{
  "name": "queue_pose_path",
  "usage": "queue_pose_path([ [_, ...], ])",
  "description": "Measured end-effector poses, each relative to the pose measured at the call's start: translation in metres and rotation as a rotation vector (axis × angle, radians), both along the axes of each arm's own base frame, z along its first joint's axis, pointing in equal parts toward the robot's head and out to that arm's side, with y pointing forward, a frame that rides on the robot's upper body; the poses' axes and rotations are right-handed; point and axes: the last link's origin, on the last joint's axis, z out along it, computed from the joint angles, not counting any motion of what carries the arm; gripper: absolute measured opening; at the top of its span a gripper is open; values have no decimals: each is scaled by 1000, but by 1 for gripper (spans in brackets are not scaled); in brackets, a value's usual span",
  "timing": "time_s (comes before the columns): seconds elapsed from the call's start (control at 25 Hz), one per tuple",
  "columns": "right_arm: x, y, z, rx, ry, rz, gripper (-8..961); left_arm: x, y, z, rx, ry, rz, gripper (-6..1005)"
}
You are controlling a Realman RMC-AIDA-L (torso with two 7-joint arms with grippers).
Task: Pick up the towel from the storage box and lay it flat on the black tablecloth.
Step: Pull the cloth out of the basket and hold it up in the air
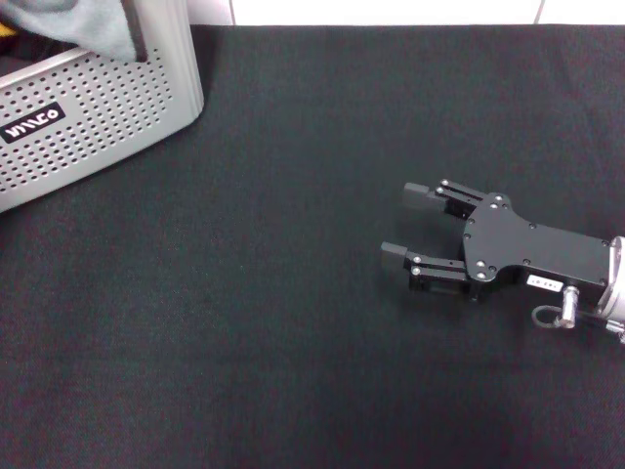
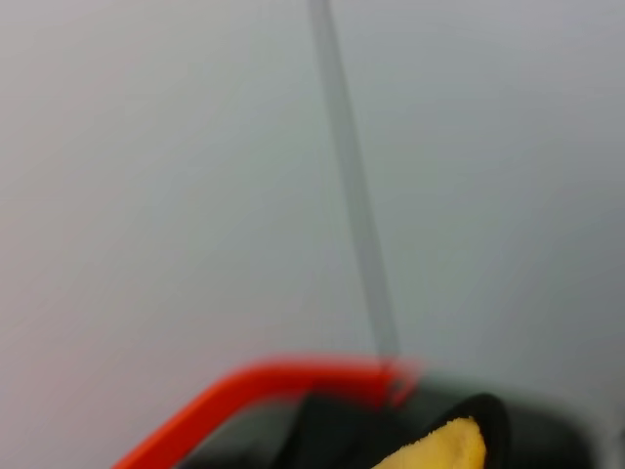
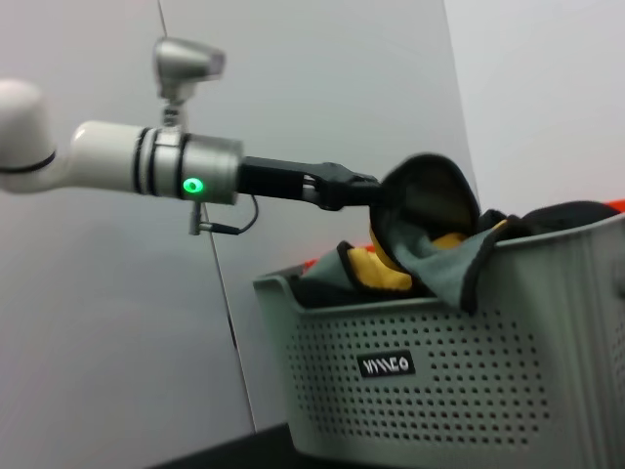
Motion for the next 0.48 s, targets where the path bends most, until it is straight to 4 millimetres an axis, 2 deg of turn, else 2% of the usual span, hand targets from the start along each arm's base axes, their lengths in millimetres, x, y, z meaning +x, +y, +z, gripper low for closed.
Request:
queue_pose_path([
  [0.16,-4,-2,4,24,31,34,825,20,-27,10,-24,-137,-232,19],
  [0.32,-10,-5,7,37,54,87,825,40,-63,25,-82,-292,-511,20],
  [0.48,-21,-9,13,73,77,198,824,52,-88,32,-178,-370,-671,20],
])
